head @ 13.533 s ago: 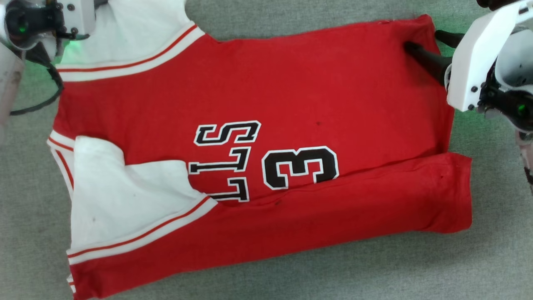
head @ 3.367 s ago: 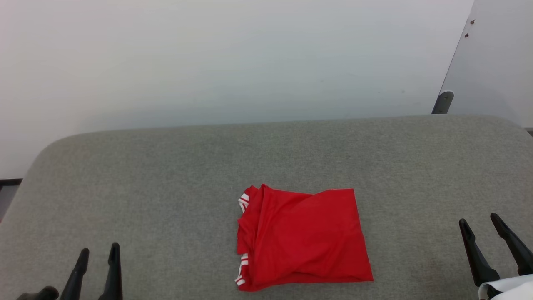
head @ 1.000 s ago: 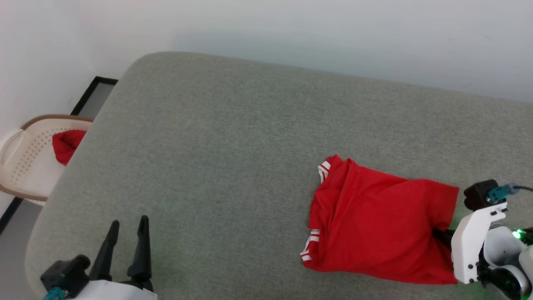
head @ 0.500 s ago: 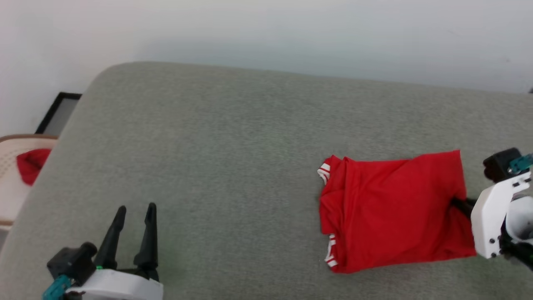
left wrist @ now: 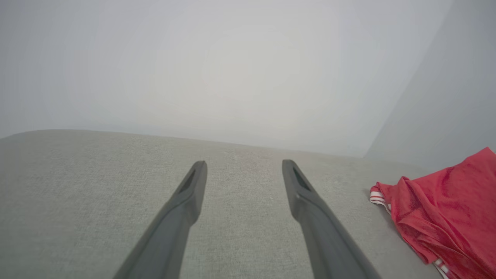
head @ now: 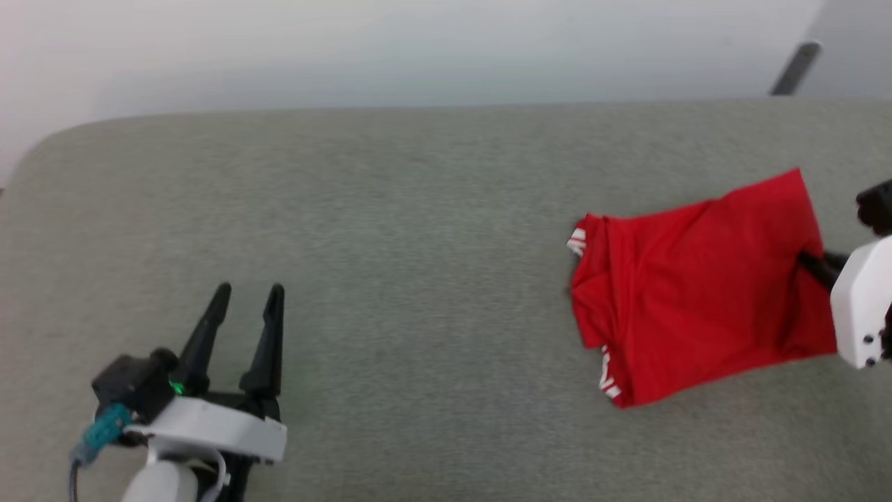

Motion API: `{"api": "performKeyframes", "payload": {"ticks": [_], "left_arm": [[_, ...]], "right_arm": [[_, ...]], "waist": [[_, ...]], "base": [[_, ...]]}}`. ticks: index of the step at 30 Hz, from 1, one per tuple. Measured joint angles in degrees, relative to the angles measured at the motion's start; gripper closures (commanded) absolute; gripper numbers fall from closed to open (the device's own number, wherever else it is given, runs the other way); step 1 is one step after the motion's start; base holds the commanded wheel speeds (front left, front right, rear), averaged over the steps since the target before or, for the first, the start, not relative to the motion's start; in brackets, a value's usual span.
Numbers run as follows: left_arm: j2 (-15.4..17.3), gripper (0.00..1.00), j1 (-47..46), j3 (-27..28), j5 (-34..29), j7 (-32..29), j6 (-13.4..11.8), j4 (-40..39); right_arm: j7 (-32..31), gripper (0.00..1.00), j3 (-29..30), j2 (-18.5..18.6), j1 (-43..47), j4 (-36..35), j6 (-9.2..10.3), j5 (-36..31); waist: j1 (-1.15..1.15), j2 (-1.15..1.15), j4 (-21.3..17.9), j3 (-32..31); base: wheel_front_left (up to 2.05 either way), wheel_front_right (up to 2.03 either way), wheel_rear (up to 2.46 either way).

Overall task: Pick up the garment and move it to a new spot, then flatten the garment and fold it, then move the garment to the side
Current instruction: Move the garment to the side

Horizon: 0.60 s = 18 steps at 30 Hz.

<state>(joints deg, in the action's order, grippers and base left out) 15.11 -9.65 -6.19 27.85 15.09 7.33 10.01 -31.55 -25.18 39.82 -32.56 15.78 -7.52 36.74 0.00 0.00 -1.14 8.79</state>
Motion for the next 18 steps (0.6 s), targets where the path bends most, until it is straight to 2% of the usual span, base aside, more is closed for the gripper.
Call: {"api": "performKeyframes", "payload": {"ticks": [10, 18], "left_arm": [[2.36, 0.00, -6.08, -3.71, 0.40, 0.00, 0.00, 0.30], [3.59, 0.00, -10.68, -6.45, 0.38, 0.00, 0.00, 0.32]], "right_arm": [[6.24, 1.00, -6.02, 4.33, -8.38, 4.55, 0.00, 0.52], [12.78, 1.00, -12.09, 7.66, -15.33, 9.10, 0.00, -0.09]], "waist": [[0.00, 0.00, -6.45, 3.05], [0.00, 0.00, -9.47, 6.66]], "base": [[0.00, 0.00, 0.00], [0.00, 0.00, 0.00]]}}
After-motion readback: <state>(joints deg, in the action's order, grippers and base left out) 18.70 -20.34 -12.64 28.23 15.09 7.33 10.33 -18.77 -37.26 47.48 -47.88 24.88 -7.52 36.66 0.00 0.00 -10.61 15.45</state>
